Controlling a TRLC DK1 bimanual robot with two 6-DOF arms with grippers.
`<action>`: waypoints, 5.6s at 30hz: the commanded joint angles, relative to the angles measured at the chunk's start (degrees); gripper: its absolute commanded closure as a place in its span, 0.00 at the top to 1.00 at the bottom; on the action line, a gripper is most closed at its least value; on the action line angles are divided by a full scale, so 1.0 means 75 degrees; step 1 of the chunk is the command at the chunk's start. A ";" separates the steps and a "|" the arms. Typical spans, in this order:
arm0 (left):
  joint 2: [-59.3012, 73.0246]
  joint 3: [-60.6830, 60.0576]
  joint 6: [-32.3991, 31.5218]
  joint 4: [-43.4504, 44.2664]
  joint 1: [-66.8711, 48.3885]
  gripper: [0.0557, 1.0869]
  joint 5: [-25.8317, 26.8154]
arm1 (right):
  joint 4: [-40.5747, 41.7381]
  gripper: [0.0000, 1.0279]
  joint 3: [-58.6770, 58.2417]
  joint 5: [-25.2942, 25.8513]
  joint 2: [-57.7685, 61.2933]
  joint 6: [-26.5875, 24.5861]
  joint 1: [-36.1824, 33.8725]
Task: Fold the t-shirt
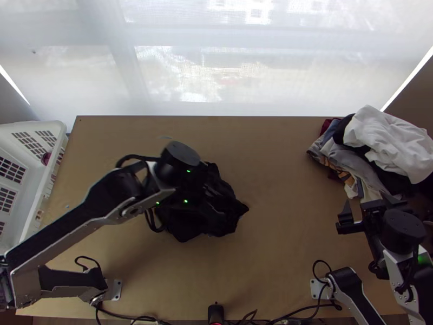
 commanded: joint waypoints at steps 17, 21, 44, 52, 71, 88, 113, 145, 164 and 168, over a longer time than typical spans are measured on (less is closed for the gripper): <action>0.1274 0.0841 0.0568 -0.0766 -0.0518 0.94 0.0004 | 0.0142 0.95 -0.0398 0.0006 -0.0322 -0.0371 -0.0746; 0.0020 -0.1057 0.0931 -0.0755 0.1029 0.94 -0.0008 | 0.0412 0.95 -0.0433 -0.0006 -0.0029 -0.0312 -0.0277; -0.0484 -0.5053 0.1330 0.2011 0.2857 0.93 -0.2914 | 0.0951 0.95 0.0633 -0.0041 0.1330 -0.0511 0.1176; 0.0160 -0.5030 0.1177 0.2198 0.2869 0.71 -0.2914 | 0.0810 0.95 0.0481 -0.0041 0.1107 -0.0500 0.1176; -0.0086 -0.2510 0.1412 0.1589 0.2881 0.03 -0.3242 | 0.1009 0.95 0.0692 -0.0041 0.1471 -0.0500 0.1375; 0.2071 0.2775 0.1482 0.1800 0.1287 0.03 -0.3230 | 0.0880 0.95 0.1149 -0.0041 0.1728 -0.0558 0.1598; 0.4590 0.4076 0.6263 0.9734 0.1018 0.03 -0.6254 | 0.0693 0.95 0.1219 -0.0053 0.1916 -0.0382 0.1469; -0.0039 -0.1901 0.5583 0.4319 0.1650 0.95 -0.6020 | 0.2451 0.95 -0.1769 -0.2362 0.3369 0.0426 0.2172; -0.1117 -0.3541 0.5162 0.3605 0.1978 0.95 -0.6008 | 0.4853 0.53 -0.1863 -0.2643 0.6146 0.0403 0.1258; -0.1316 -0.3963 0.5021 0.3441 0.1943 0.95 -0.5902 | 0.4888 0.12 -0.1628 -0.2690 0.5994 0.0286 0.1246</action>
